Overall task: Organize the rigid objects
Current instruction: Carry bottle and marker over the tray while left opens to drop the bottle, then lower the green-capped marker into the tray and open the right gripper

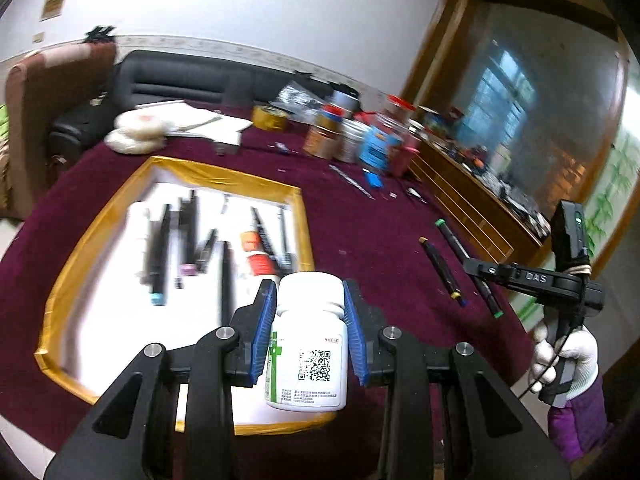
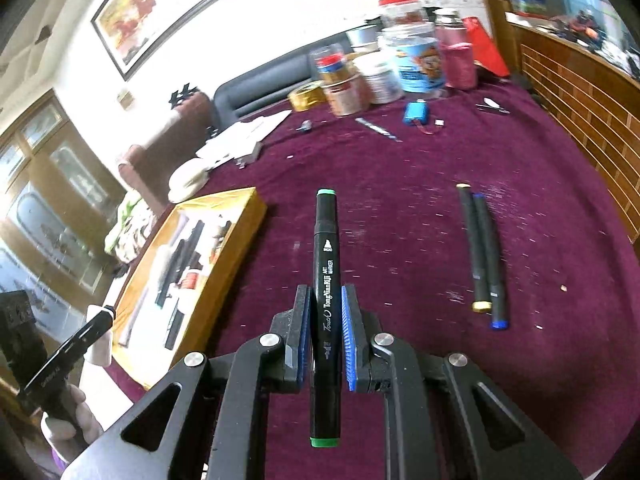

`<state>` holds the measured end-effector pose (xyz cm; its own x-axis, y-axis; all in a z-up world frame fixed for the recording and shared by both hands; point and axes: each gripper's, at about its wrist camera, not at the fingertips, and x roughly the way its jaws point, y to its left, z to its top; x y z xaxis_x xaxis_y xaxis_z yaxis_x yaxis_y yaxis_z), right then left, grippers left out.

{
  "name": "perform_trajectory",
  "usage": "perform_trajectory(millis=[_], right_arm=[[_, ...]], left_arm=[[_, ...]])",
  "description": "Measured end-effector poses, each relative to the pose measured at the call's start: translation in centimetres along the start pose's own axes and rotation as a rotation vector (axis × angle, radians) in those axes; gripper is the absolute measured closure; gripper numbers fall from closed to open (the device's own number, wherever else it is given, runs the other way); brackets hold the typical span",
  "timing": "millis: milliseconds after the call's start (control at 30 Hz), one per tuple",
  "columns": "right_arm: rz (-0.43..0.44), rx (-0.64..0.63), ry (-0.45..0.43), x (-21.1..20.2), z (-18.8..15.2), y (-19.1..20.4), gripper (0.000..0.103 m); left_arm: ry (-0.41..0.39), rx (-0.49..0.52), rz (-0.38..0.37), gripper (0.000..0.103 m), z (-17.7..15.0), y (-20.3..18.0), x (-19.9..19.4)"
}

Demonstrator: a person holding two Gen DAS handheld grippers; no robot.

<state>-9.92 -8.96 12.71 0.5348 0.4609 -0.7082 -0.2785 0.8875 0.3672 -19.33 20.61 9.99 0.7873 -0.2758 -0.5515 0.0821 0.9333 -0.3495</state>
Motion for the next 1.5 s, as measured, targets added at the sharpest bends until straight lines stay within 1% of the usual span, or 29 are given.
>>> perform_trajectory(millis=[167,300,433,600,800,867,933,1100,1233,1267,1333,1500], right_arm=[[0.045,-0.065,0.031,1.7,0.1,3.4,0.09],[0.073,-0.126,0.066,3.3,0.0,6.3,0.09],[0.109,-0.176,0.113,5.1,-0.3,9.2,0.09],[0.159,-0.223,0.191,7.9,-1.2,12.5,0.09],[0.216,-0.273,0.308,11.9,-3.1,16.7,0.09],[0.23,-0.281,0.346,13.3,-3.6,17.9,0.09],[0.243,-0.283,0.377,14.4,-4.0,18.8,0.09],[0.276,-0.27,0.441,16.7,-4.7,20.7,0.09],[0.271,-0.276,0.466,17.9,-5.2,21.4,0.09],[0.269,-0.276,0.472,18.1,-5.3,21.5,0.09],[0.266,-0.273,0.487,18.4,-5.4,21.5,0.09],[0.265,-0.257,0.517,19.3,-5.9,21.8,0.09]], left_arm=[[-0.016,-0.069,0.064,0.072,-0.4,3.7,-1.0],[-0.012,-0.12,0.105,0.072,-1.0,6.3,-0.9],[0.005,-0.156,0.129,0.072,-1.4,8.1,-0.3],[0.038,-0.179,0.145,0.072,-1.9,10.0,0.9],[0.09,-0.206,0.184,0.072,-2.4,12.0,2.4],[0.099,-0.201,0.189,0.072,-2.6,12.2,2.6],[0.099,-0.19,0.191,0.072,-2.6,12.2,2.6],[0.093,-0.209,0.179,0.072,-2.3,12.9,2.5],[0.063,-0.222,0.164,0.072,-1.9,13.3,1.8],[0.054,-0.22,0.162,0.07,-1.8,13.3,1.5],[0.036,-0.214,0.168,0.059,-1.6,13.3,1.1],[-0.008,-0.228,0.185,0.058,-1.3,13.9,0.0]])
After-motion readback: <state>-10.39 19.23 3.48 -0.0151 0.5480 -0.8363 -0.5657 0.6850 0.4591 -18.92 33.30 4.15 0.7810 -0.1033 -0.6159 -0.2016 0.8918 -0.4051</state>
